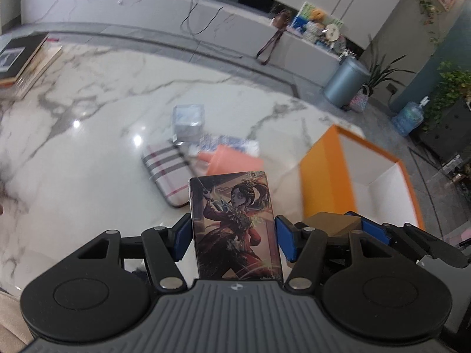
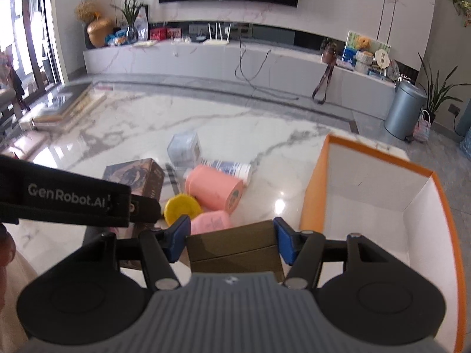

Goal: Organize rigid objects
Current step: 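Carry the card deck and brown cube over the orange box with both tools, then lower both items into the orange box and open both tools, then move both tools back toward the remaining items on the table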

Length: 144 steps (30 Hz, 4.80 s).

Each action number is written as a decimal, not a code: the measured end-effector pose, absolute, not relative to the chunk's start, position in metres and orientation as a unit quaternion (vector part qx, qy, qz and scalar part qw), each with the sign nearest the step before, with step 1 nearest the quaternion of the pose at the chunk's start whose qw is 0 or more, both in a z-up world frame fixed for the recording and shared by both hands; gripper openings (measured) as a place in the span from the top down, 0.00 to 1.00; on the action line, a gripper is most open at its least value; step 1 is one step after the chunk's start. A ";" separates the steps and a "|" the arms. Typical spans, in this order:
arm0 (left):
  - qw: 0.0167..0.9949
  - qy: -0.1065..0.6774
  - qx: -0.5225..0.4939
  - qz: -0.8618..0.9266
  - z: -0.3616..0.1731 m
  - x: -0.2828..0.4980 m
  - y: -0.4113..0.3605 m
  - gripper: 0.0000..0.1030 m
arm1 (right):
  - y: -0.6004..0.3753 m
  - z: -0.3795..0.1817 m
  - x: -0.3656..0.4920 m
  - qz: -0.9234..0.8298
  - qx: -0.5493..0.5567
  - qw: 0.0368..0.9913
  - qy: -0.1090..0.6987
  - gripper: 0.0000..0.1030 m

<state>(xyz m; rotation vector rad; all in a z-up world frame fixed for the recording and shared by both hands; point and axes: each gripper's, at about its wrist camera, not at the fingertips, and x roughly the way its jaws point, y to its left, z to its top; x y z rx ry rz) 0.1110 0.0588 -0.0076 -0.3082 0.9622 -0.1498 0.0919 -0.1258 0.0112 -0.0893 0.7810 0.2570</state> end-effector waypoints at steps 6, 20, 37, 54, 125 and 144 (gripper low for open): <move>0.879 0.443 -0.142 -0.103 0.020 0.110 0.035 0.34 | -0.159 0.041 0.082 0.105 -0.033 0.930 0.351 0.40; 0.836 0.482 -0.052 -0.259 0.017 0.122 -0.097 0.34 | -0.283 0.018 0.059 -0.015 -0.016 0.920 0.392 0.40; 0.777 0.551 0.121 -0.280 -0.032 0.134 -0.167 0.34 | -0.306 -0.044 0.077 0.027 -0.043 0.873 0.485 0.40; 0.777 0.555 0.127 -0.269 -0.035 0.133 -0.170 0.35 | -0.303 -0.049 0.078 0.008 -0.032 0.866 0.498 0.39; 0.863 0.492 -0.075 -0.088 -0.007 0.126 0.058 0.76 | -0.138 0.005 0.077 0.121 -0.032 0.915 0.385 0.80; 0.853 0.506 -0.122 -0.038 -0.067 0.193 0.099 0.49 | -0.051 -0.060 0.170 0.177 -0.092 0.870 0.451 0.52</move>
